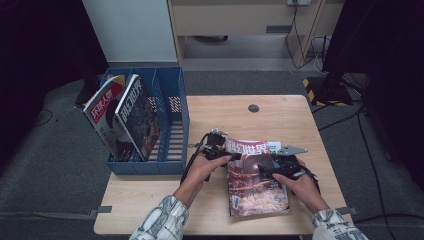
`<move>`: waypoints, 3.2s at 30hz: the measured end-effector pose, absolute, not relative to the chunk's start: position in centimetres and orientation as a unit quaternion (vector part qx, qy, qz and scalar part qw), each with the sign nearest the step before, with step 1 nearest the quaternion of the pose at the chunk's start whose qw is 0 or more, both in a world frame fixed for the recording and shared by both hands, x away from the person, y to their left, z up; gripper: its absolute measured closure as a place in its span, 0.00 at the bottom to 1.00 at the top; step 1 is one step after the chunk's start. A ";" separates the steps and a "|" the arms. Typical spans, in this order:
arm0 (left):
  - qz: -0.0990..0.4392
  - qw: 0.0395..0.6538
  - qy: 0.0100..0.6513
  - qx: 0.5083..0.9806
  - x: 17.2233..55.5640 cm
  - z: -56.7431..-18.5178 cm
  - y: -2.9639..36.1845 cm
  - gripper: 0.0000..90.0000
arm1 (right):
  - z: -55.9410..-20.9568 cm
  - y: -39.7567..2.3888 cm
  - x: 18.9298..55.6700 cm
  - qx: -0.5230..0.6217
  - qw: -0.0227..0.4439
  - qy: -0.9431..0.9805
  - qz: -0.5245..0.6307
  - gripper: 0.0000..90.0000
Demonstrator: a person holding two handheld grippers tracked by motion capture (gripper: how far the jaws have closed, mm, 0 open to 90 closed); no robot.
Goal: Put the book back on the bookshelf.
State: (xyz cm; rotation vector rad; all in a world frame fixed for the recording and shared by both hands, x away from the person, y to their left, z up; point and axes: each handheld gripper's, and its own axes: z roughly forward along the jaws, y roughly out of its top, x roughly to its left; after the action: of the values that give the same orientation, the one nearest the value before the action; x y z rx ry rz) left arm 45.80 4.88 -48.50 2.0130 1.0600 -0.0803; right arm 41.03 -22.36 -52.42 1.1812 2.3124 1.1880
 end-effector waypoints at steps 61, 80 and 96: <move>-0.022 0.468 0.377 0.799 45.2 -43.1 2.4 0.90 | -51.2 -22.1 39.6 0.396 0.126 0.784 0.462 0.08; -0.040 0.471 0.363 0.803 44.9 -42.0 2.1 0.90 | -51.0 -22.2 39.5 0.390 0.113 0.784 0.469 0.11; -0.030 0.466 0.367 0.804 44.9 -41.4 2.3 0.92 | -51.0 -22.6 39.4 0.395 0.106 0.779 0.475 0.09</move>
State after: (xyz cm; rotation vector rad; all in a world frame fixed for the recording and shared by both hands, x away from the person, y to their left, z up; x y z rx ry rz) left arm 44.94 2.33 -41.38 1.9750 0.9011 -0.0735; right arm 39.44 -22.61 -51.04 1.1629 2.2953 1.3994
